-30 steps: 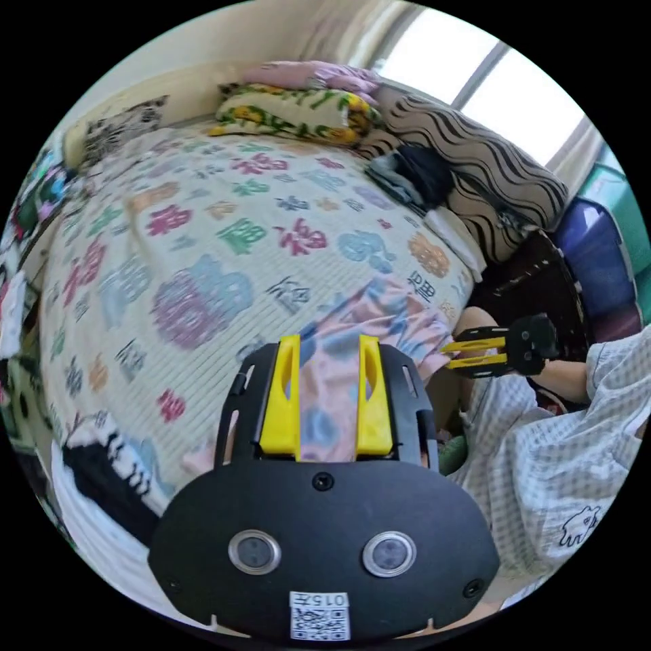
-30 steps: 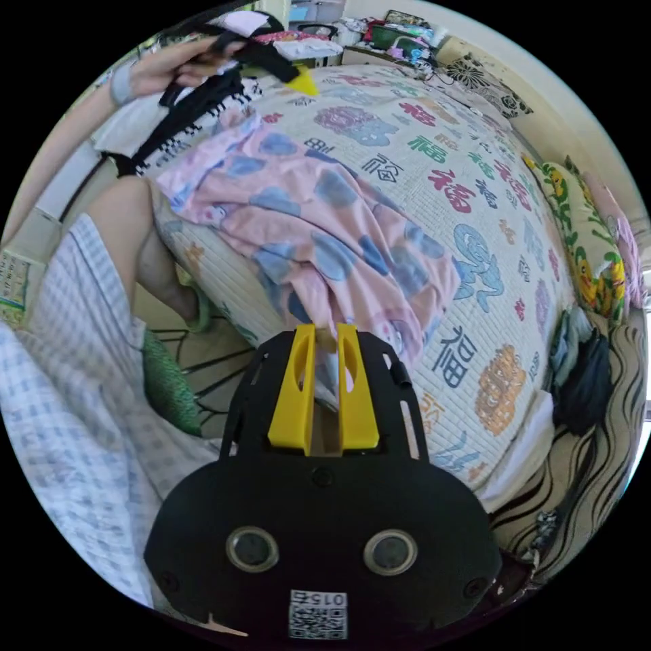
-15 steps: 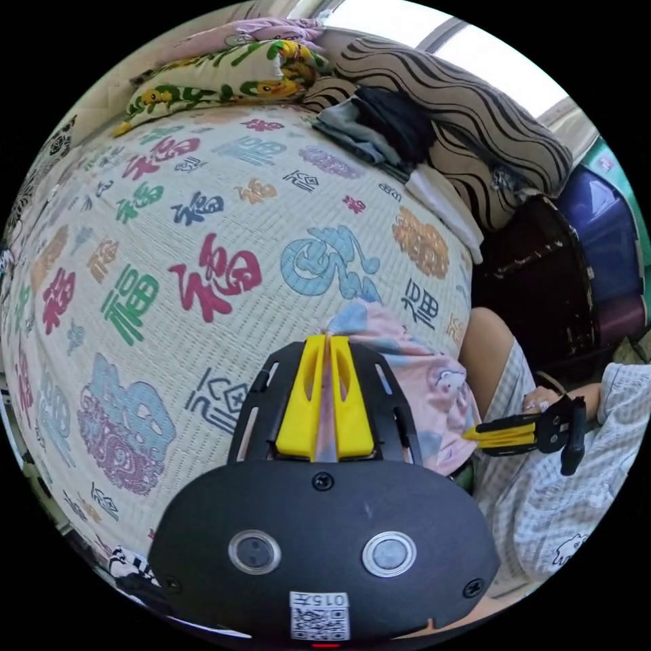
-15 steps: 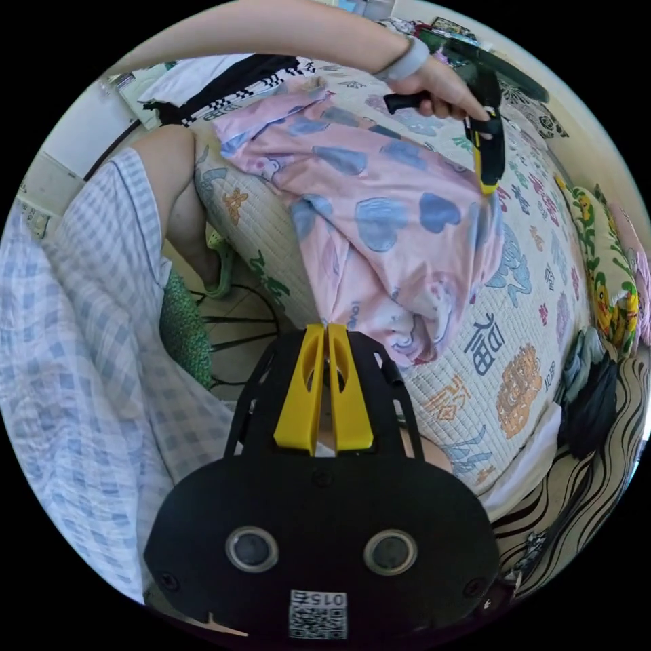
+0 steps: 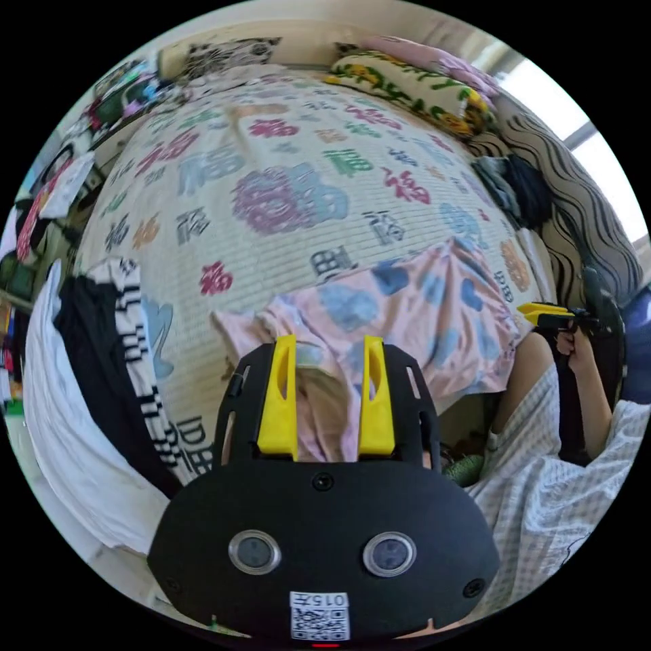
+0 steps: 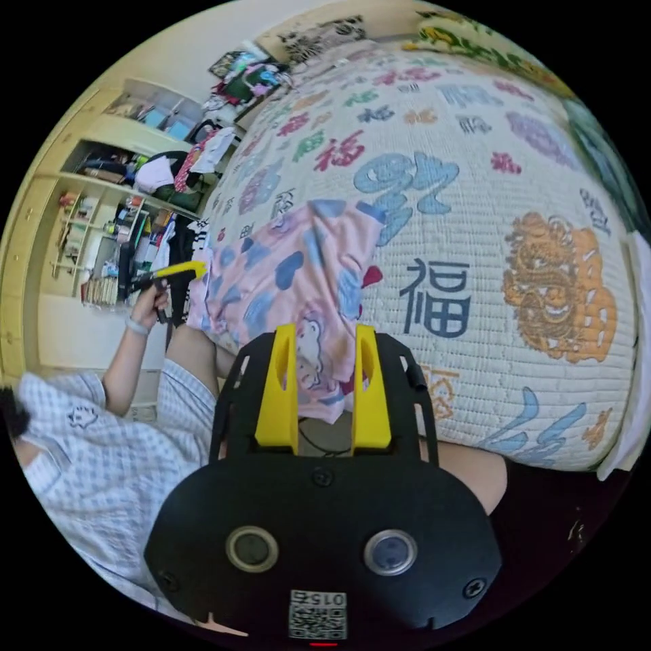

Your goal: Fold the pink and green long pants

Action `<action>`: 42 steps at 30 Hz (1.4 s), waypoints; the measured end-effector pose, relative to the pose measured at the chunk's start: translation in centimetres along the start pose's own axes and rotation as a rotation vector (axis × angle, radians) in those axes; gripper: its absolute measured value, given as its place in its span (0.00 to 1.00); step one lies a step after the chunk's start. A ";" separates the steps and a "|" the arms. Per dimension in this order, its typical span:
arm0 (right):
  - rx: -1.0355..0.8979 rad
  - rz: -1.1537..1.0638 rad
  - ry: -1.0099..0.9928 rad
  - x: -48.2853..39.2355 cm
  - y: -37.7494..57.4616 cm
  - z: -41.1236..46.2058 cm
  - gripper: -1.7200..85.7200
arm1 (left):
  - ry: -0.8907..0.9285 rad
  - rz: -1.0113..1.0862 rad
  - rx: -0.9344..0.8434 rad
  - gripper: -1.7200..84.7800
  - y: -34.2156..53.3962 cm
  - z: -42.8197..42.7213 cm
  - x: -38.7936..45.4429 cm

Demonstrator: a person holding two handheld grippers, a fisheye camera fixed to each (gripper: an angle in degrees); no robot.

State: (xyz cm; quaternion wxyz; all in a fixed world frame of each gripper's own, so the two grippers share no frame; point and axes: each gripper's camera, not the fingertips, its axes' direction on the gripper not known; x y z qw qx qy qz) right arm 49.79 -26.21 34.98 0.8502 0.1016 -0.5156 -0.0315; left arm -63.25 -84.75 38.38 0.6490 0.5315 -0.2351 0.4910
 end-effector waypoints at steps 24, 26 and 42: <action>0.039 0.255 -0.180 8.0 -2.5 -15.0 0.11 | 0.269 0.622 -0.019 0.20 -12.9 6.2 19.4; -0.001 0.201 -0.118 7.1 -2.6 -15.7 0.07 | 0.289 0.676 -0.183 0.19 -16.1 12.1 24.8; -0.110 0.239 -0.301 8.9 -1.6 -17.9 0.14 | 0.211 0.777 -0.350 0.15 -15.7 18.9 30.8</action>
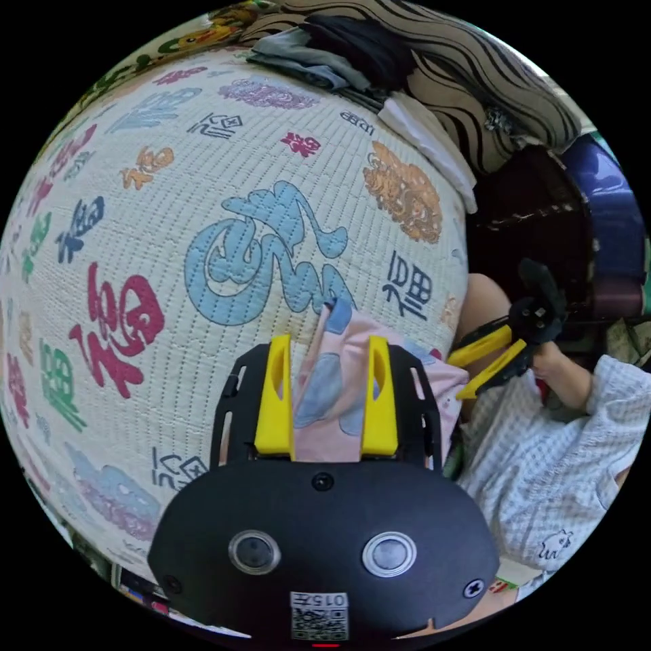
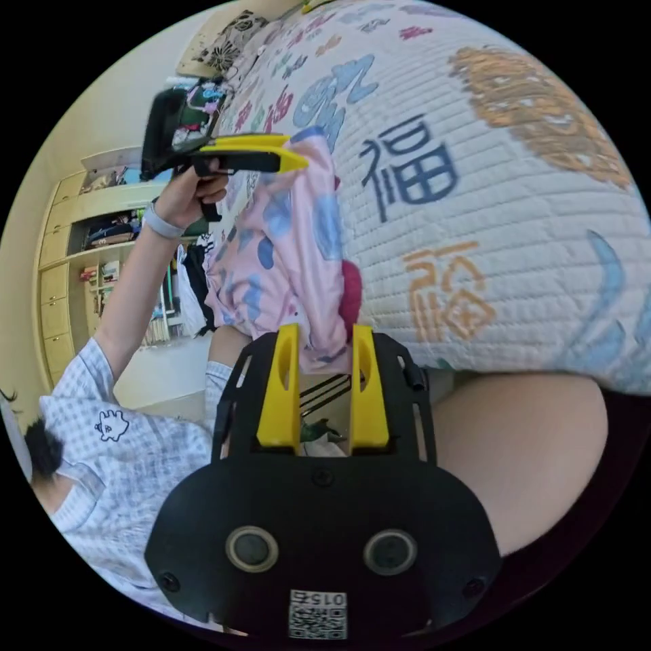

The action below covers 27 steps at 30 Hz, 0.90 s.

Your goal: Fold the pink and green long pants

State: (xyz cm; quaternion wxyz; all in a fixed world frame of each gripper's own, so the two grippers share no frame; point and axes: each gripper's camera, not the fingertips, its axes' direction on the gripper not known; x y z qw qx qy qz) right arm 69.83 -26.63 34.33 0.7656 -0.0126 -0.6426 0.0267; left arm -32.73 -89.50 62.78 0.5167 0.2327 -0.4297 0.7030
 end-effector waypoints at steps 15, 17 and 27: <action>0.123 -0.041 0.288 -0.2 0.9 -9.9 0.08 | 0.032 0.030 0.295 0.13 -5.8 -12.6 -1.1; 0.181 0.047 0.388 0.5 1.7 -11.0 0.08 | -0.027 0.007 0.208 0.16 -5.0 -13.9 -2.2; 0.109 -0.455 0.278 -15.4 7.3 7.1 0.13 | -0.147 -0.504 0.293 0.19 29.0 -16.5 -5.9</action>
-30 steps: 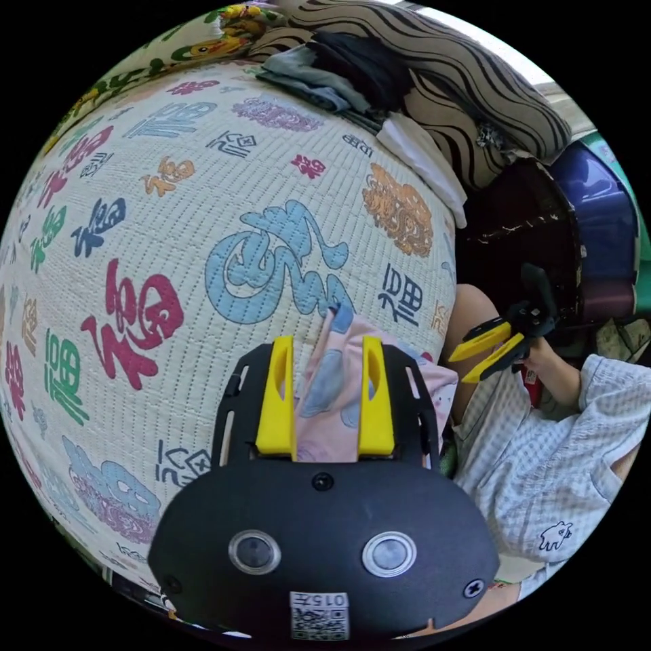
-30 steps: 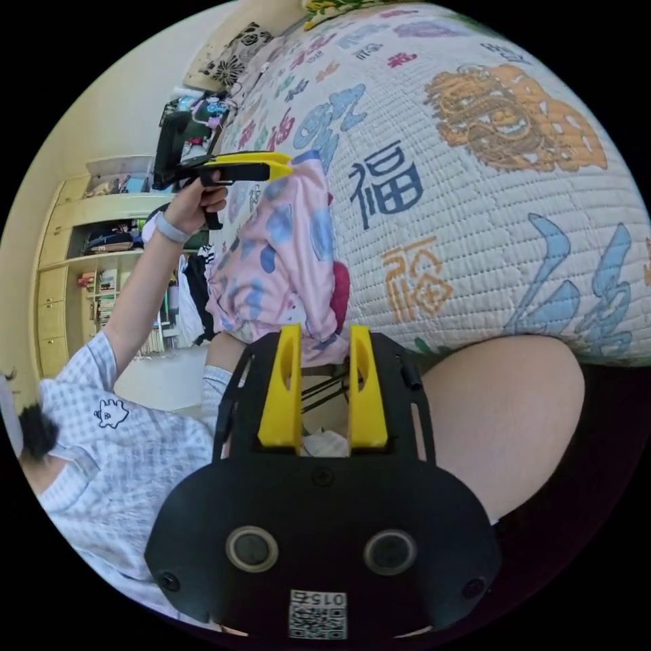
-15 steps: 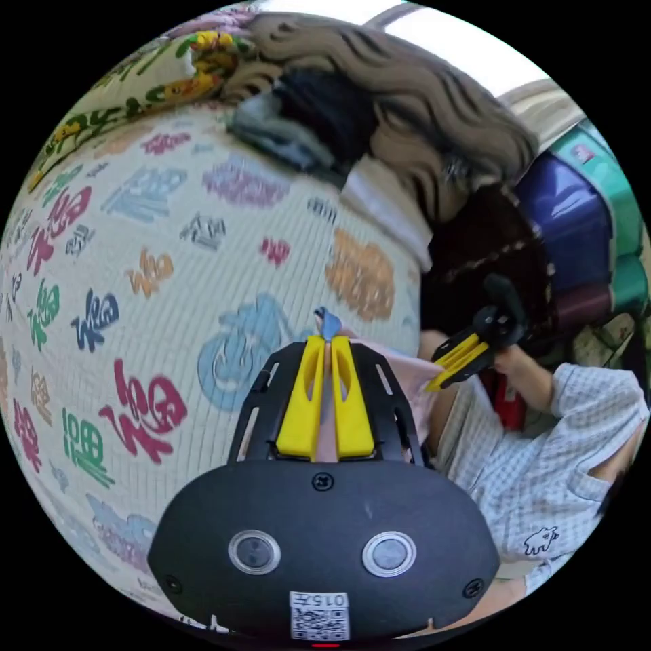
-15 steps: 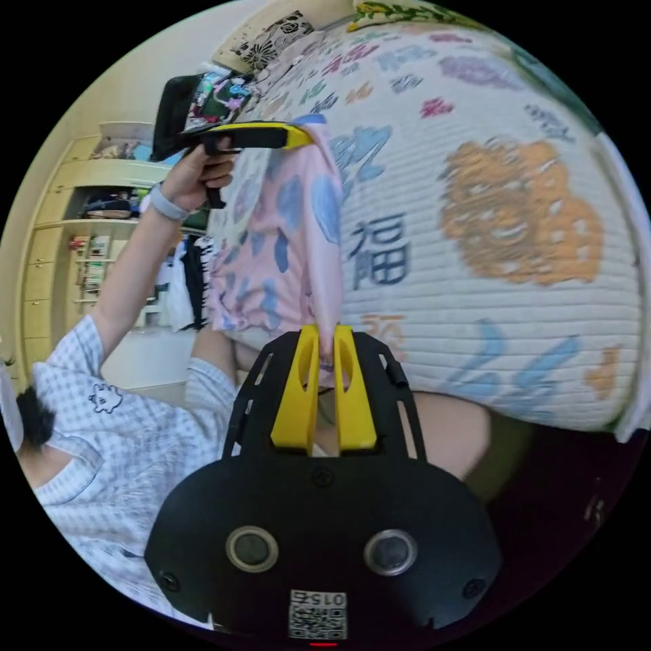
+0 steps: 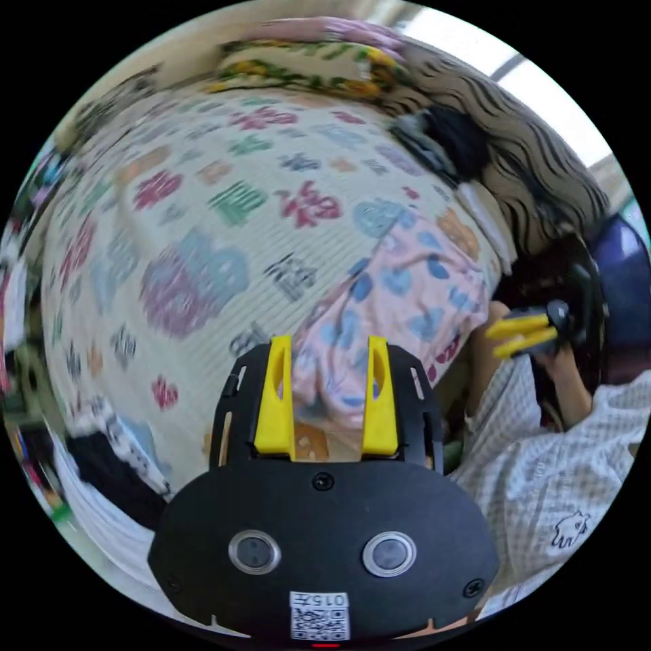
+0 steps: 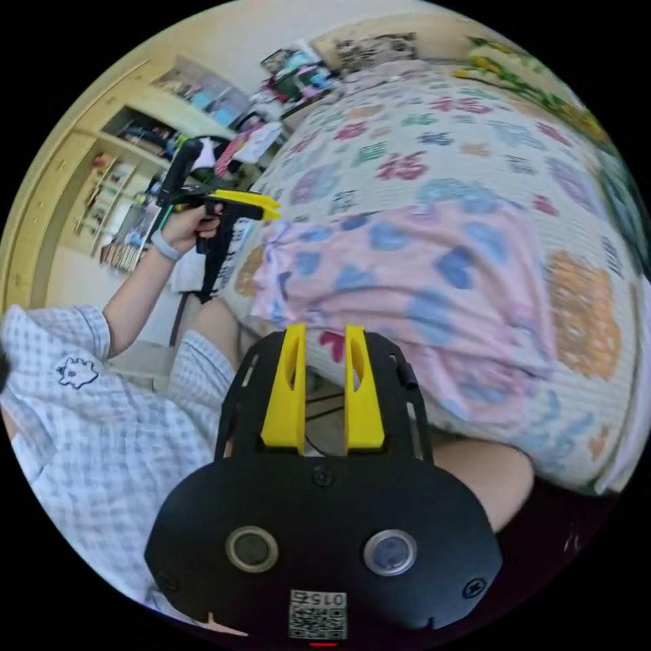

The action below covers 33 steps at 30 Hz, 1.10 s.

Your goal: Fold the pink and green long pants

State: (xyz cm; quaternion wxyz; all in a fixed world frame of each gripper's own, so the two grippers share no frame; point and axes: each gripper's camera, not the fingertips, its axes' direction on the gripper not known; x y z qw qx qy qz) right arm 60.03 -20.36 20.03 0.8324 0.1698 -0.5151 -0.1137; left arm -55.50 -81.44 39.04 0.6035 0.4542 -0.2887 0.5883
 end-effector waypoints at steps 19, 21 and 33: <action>-0.162 -0.234 0.161 -15.0 -4.0 15.9 0.03 | 0.246 -0.346 0.313 0.05 6.8 -2.0 -11.1; -0.277 -0.208 0.171 -13.7 -4.5 19.3 0.05 | 0.133 -0.387 0.224 0.06 6.8 0.4 -11.8; -0.008 0.179 0.321 2.7 0.7 1.7 0.10 | 0.157 -0.025 0.196 0.17 6.2 -1.0 4.5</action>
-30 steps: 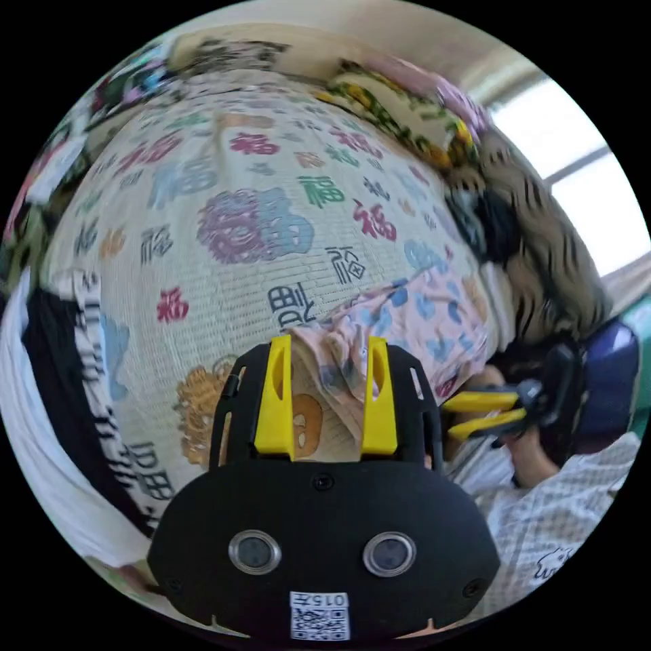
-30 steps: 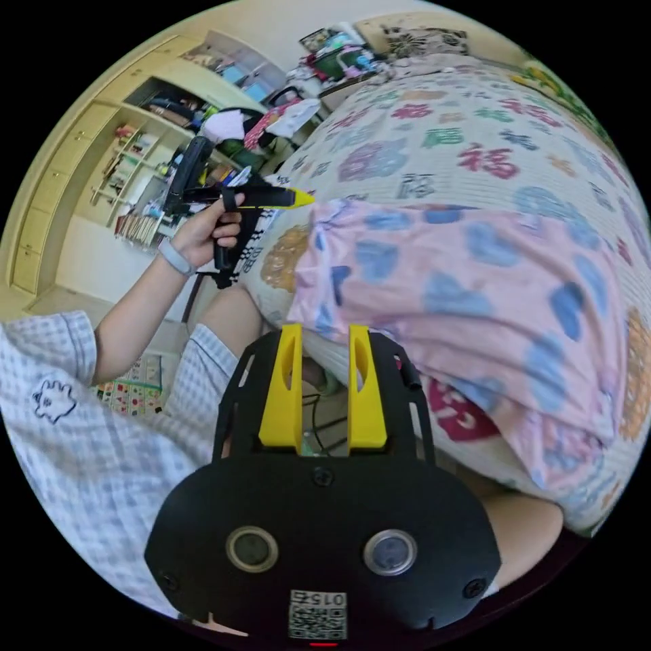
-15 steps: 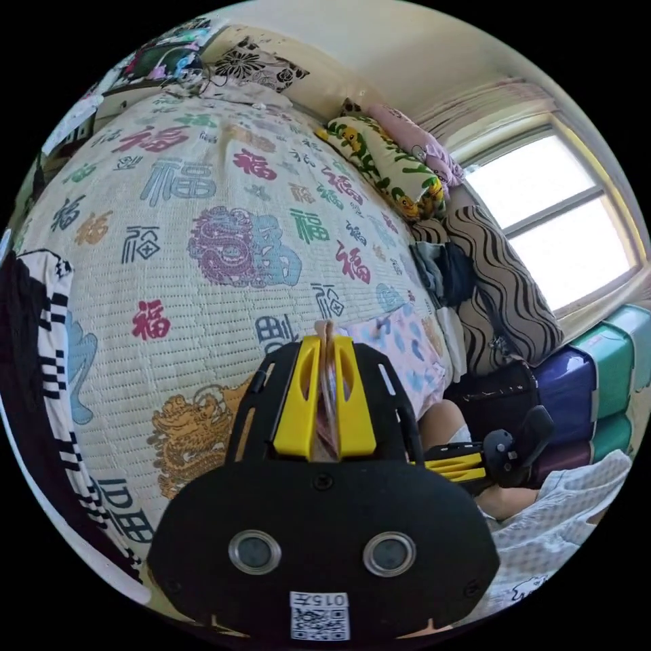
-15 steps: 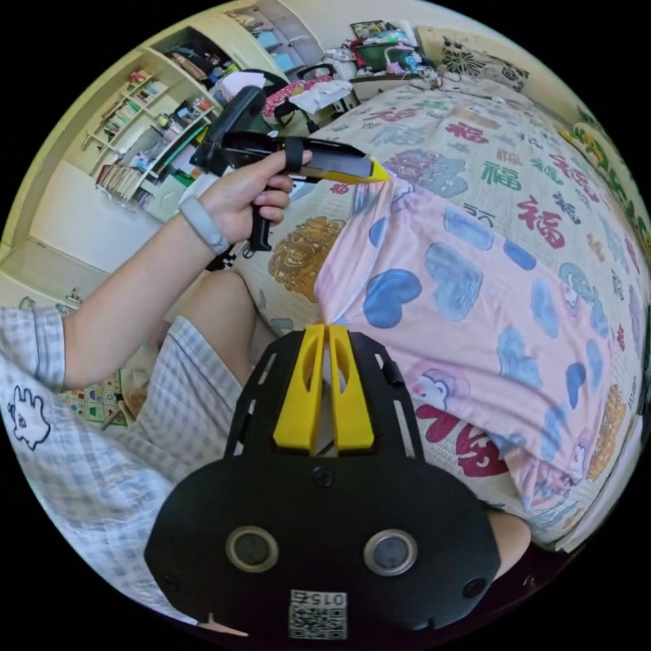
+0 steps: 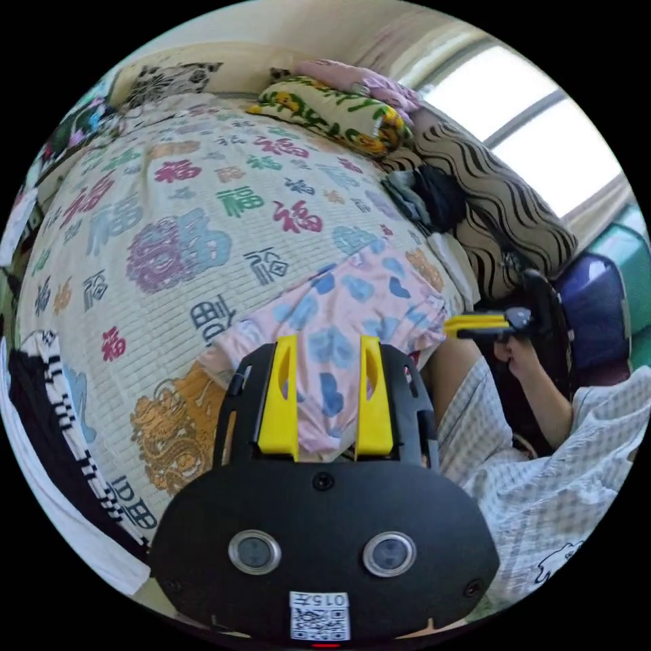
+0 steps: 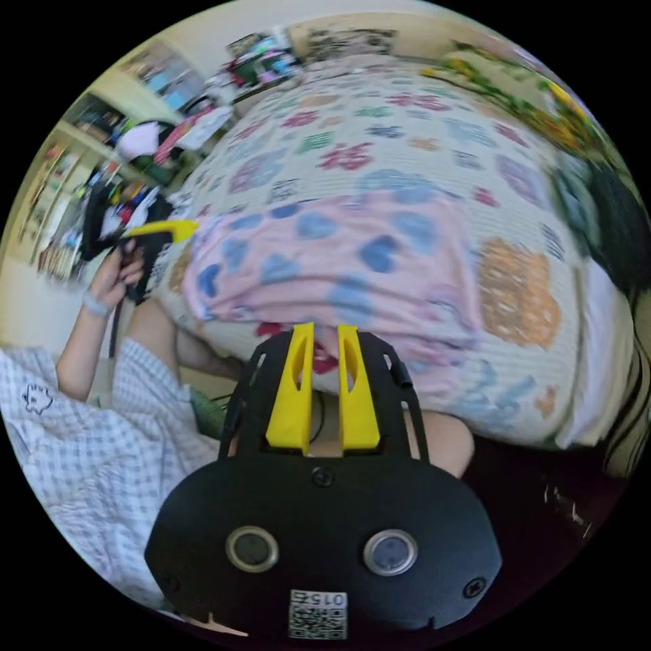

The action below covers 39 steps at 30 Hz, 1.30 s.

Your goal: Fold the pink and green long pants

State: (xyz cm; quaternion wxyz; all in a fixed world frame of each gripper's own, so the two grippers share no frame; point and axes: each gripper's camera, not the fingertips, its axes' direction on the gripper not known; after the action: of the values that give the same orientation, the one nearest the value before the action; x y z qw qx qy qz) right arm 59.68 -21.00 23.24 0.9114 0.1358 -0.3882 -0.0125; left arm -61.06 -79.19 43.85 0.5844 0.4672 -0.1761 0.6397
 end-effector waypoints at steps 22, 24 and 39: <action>0.108 0.271 -0.173 15.5 -0.4 -1.1 0.15 | 0.077 0.171 -0.060 0.15 -9.0 6.9 5.4; 0.092 0.291 -0.200 16.2 -0.6 -0.4 0.16 | 0.091 0.281 -0.129 0.15 -13.2 10.3 8.9; 0.009 0.225 -0.339 16.9 0.1 3.6 0.08 | -0.013 0.492 -0.491 0.11 -23.5 30.5 19.6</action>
State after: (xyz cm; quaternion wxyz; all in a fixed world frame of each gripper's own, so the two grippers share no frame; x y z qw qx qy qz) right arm 68.93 -23.89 37.60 0.8282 0.0915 -0.5487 0.0684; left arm -25.37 -85.28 67.33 0.5065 0.2604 -0.4358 0.6970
